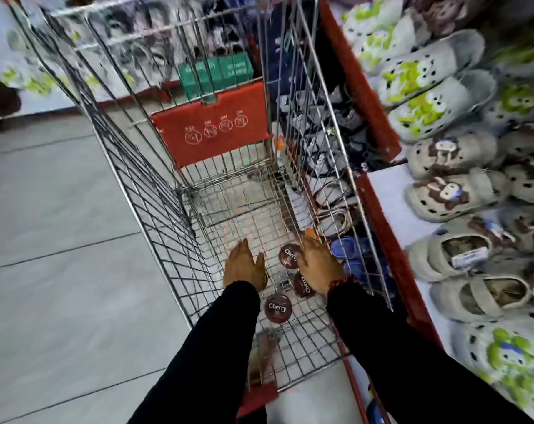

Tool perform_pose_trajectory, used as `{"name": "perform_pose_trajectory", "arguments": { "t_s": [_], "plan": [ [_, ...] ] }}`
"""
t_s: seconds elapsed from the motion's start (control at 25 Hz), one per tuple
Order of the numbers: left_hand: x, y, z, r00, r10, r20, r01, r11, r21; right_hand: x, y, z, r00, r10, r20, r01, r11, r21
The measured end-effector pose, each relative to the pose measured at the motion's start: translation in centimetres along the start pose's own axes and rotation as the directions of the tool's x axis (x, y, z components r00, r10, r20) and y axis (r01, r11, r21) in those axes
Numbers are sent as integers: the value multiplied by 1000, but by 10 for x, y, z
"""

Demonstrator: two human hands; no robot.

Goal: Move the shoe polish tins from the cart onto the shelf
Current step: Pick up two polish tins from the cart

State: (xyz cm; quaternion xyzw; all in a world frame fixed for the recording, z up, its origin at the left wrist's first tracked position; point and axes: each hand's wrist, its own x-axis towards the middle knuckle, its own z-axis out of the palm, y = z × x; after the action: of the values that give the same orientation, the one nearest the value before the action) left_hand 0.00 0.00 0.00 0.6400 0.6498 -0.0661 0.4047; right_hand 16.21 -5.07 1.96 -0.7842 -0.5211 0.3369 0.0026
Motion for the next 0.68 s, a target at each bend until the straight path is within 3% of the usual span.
{"name": "perform_pose_trajectory", "arguments": {
  "t_s": [0.12, 0.24, 0.48, 0.68],
  "plan": [
    [21, -19, 25, 972, -235, 23, 237, 965, -111, 30, 13, 21, 992, 110, 63, -112, 993, 39],
    [27, -35, 48, 939, -338, 65, 344, 927, -152, 49, 17, 40, 973, 214, 90, -220, 974, 61],
    [31, -47, 69, 923, -385, 18, 382, 905, -188, 69, 24, 65, 961, 269, 68, -274, 959, 71],
    [33, -48, 65, 918, -395, 44, 396, 899, -185, 69, 29, 70, 955, 297, -4, -280, 904, 324]
  ]
}}
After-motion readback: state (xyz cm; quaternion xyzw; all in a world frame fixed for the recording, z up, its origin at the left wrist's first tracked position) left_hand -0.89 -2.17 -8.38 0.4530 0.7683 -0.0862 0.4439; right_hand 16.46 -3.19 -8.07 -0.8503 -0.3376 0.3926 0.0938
